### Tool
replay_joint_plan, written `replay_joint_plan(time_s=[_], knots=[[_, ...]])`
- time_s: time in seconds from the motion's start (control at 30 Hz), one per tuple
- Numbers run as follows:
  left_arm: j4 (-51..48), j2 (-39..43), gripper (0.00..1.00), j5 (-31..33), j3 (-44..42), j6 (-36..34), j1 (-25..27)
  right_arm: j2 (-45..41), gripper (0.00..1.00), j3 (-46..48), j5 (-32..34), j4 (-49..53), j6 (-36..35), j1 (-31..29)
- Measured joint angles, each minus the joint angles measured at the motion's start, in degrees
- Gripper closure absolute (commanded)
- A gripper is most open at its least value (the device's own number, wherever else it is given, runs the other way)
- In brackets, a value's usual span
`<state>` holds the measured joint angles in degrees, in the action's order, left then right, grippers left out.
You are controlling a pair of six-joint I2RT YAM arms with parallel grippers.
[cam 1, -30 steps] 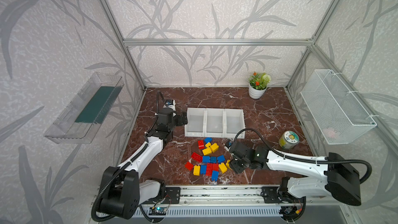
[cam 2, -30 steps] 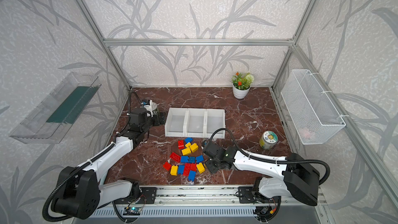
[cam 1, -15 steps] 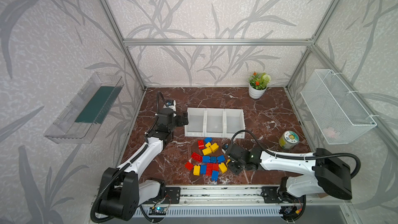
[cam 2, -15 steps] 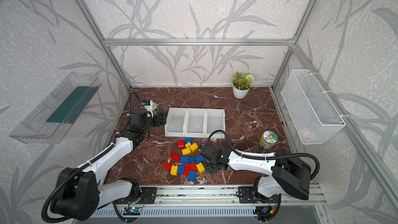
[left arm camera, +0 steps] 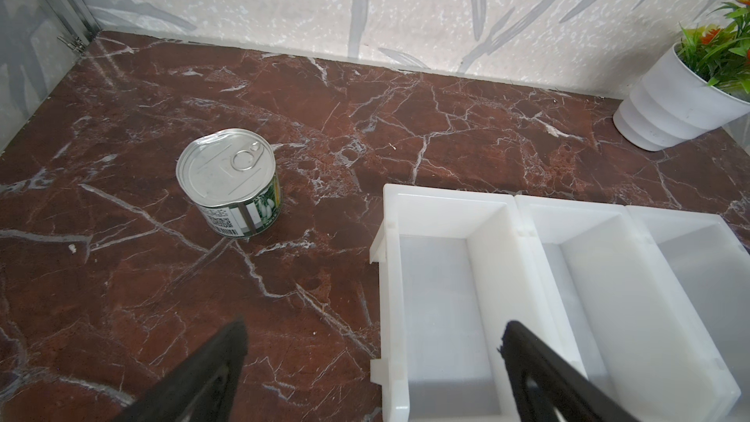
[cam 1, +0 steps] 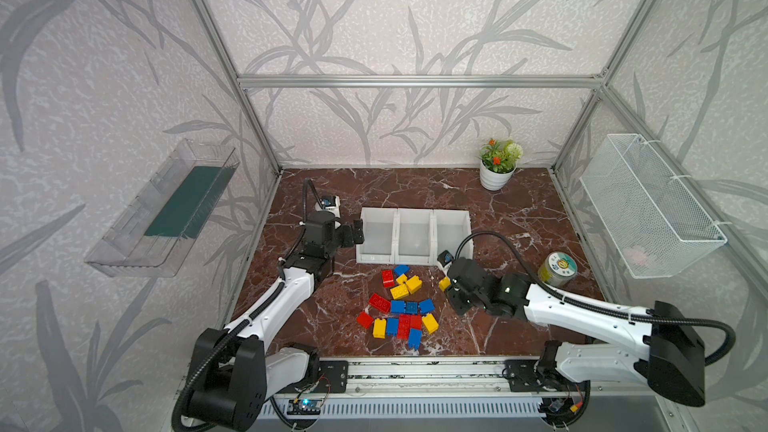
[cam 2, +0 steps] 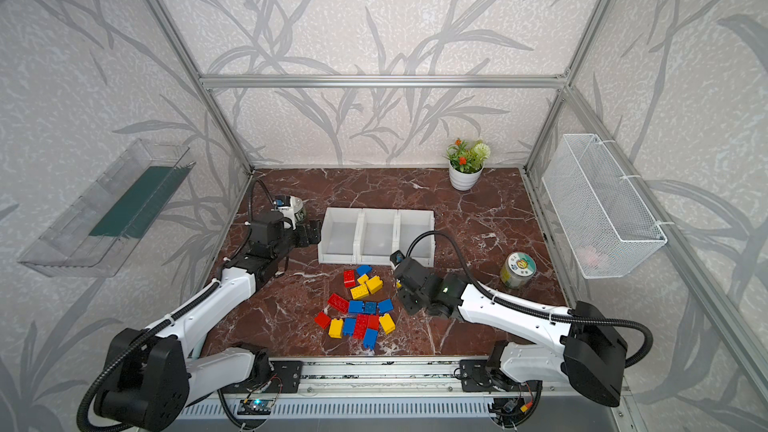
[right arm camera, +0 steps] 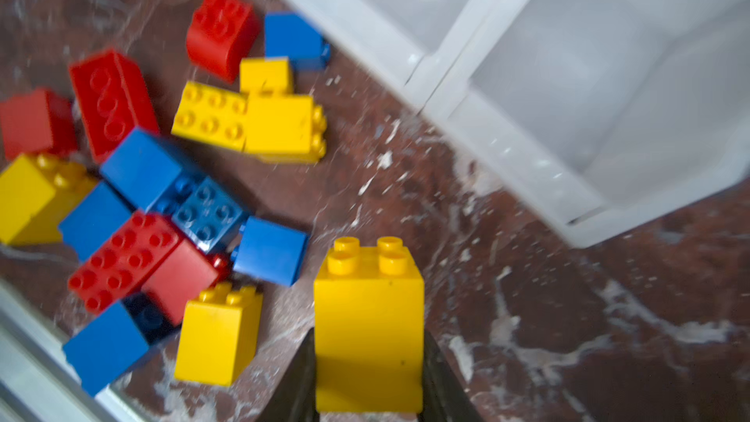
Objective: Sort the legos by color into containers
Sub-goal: 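Drop the yellow brick in the nearest compartment while the left gripper reaches the pile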
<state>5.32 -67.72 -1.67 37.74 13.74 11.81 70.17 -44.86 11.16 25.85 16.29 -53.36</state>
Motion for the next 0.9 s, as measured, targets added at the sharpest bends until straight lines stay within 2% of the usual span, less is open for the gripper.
replay_joint_plan(time_s=[0.17,0.3,0.43,0.53,0.63,0.9], knots=[[-1.1,0.2,0.01,-0.3,0.0,0.0,0.2,2.3,0.7,-5.2,0.4,-3.7,-3.9,10.6],[-3.2,2.1,0.01,-0.8,-0.3,0.4,0.3,10.2,0.7,-9.8,0.3,-6.7,-5.6,14.2],[-4.8,6.0,0.01,-1.0,-1.9,0.7,0.8,18.3,0.7,-14.4,0.2,-6.8,-5.6,15.7],[-5.7,8.3,0.01,-1.0,-3.3,1.1,1.3,22.2,0.64,-17.2,0.1,-6.3,-5.4,16.3],[-7.0,8.5,0.02,-1.0,-3.7,1.1,2.4,23.7,0.57,-18.4,-0.1,-6.2,-5.0,16.3],[-10.6,7.4,0.03,-0.9,-3.7,0.5,6.8,24.0,0.49,-20.7,-0.2,-5.0,-4.3,16.5]])
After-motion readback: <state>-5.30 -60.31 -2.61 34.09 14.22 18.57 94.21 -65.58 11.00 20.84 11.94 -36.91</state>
